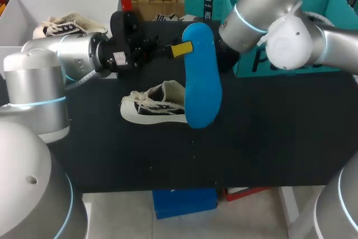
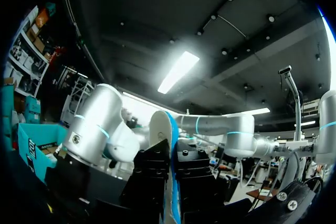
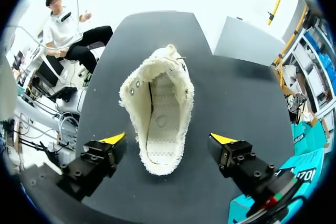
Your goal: Take the shoe out of the shoebox, open the shoe tongue, remove and reinsert the insole, then place the shoe into the shoebox
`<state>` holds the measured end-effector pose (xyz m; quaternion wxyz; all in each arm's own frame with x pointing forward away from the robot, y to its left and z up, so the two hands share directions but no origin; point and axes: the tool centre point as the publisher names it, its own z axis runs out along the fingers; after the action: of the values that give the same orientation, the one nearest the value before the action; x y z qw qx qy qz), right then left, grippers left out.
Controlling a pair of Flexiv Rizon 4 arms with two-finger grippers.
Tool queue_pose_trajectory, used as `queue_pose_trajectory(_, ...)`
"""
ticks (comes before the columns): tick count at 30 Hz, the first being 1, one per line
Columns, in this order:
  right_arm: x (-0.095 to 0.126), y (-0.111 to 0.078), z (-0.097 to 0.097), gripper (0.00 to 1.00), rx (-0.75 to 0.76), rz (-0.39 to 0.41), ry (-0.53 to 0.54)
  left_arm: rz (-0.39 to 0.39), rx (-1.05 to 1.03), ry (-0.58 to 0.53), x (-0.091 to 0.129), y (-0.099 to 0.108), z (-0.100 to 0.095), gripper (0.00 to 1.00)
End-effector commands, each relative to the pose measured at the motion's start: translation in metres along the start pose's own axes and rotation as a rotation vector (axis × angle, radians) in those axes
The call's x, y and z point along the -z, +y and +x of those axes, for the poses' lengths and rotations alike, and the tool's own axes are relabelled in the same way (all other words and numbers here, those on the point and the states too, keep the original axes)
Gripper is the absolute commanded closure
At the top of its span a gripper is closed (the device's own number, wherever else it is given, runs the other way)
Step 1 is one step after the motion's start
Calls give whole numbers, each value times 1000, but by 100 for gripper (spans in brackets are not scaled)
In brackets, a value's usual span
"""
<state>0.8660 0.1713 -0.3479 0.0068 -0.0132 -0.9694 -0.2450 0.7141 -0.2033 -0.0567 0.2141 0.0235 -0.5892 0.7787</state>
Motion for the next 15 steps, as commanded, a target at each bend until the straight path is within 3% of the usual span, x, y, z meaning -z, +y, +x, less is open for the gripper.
queue_pose_trajectory(1,-3,-9,4,0,-7,-152,-25,0,-1,-3,-1,1,0,100)
queue_pose_trajectory(15,-15,-17,4,0,27,-331,-54,0,-1,-3,-1,1,0,100)
